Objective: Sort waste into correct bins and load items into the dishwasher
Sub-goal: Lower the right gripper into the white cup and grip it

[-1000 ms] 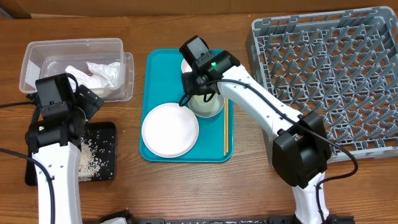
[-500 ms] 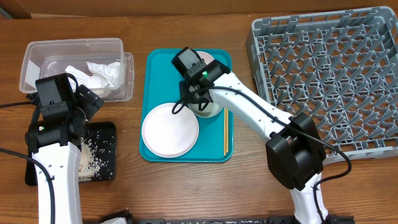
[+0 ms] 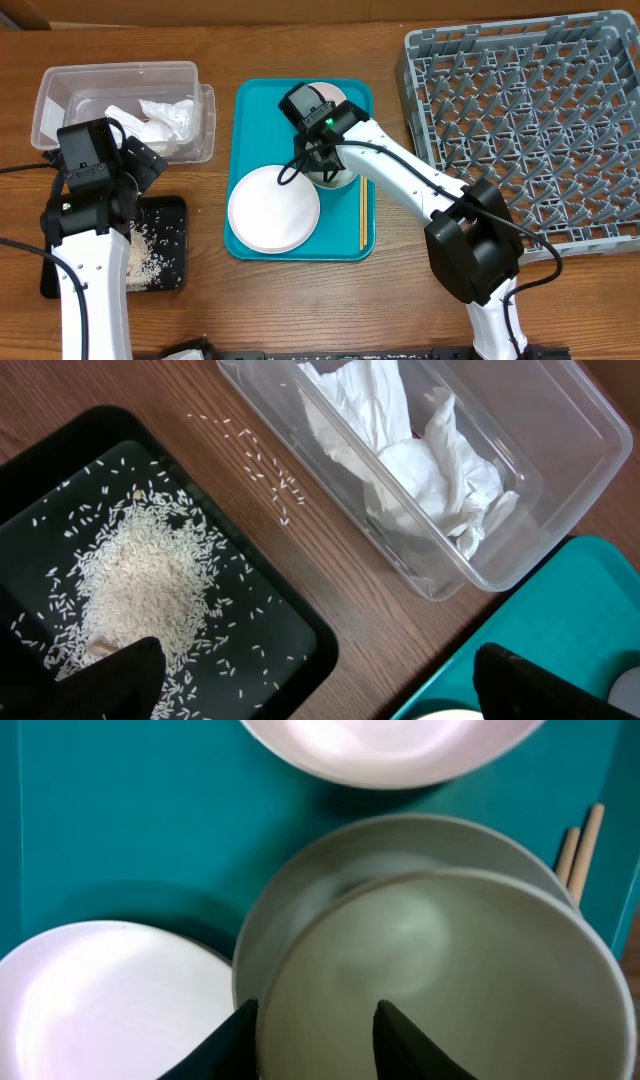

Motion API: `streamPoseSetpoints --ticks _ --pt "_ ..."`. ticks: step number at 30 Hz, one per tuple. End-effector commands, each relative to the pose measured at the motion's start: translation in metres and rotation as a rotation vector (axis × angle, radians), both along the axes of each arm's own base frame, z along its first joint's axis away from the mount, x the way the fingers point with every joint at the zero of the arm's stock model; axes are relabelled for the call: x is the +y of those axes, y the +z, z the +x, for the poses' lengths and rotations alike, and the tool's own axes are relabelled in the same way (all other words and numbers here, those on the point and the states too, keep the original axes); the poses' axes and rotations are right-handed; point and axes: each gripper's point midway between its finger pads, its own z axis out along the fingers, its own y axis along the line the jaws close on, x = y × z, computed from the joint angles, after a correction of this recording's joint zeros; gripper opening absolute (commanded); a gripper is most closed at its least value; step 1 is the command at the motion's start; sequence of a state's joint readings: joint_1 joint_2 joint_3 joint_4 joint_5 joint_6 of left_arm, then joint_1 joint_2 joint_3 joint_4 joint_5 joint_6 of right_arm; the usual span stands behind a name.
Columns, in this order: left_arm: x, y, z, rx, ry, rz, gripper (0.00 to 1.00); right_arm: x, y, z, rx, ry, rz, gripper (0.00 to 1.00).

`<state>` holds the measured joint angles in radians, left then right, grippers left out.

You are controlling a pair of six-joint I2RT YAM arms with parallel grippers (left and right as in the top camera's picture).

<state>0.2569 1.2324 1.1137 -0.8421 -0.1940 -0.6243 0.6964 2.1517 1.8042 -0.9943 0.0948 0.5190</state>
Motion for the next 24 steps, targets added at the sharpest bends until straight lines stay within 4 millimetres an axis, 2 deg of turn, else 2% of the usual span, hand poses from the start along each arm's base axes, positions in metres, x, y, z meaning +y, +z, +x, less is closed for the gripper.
streamPoseSetpoints --ticks 1,9,15,21,24 --pt "0.001 0.009 0.002 -0.019 -0.014 0.013 1.0 0.009 0.018 0.009 -0.038 -0.003 0.03 0.36" --pt "0.001 0.009 0.002 -0.019 -0.014 0.013 1.0 0.016 0.026 0.007 -0.022 0.009 0.062 0.25" --pt "0.001 0.009 0.002 -0.019 -0.014 0.013 1.0 0.017 0.026 0.005 -0.015 0.013 0.07 0.24" --pt "0.001 0.009 0.002 -0.019 -0.014 0.013 1.0 0.015 0.008 0.001 0.0 0.014 0.057 0.24" --pt "0.001 0.009 0.002 -0.019 -0.014 0.013 1.0 0.014 0.006 0.001 0.0 0.014 0.056 0.25"
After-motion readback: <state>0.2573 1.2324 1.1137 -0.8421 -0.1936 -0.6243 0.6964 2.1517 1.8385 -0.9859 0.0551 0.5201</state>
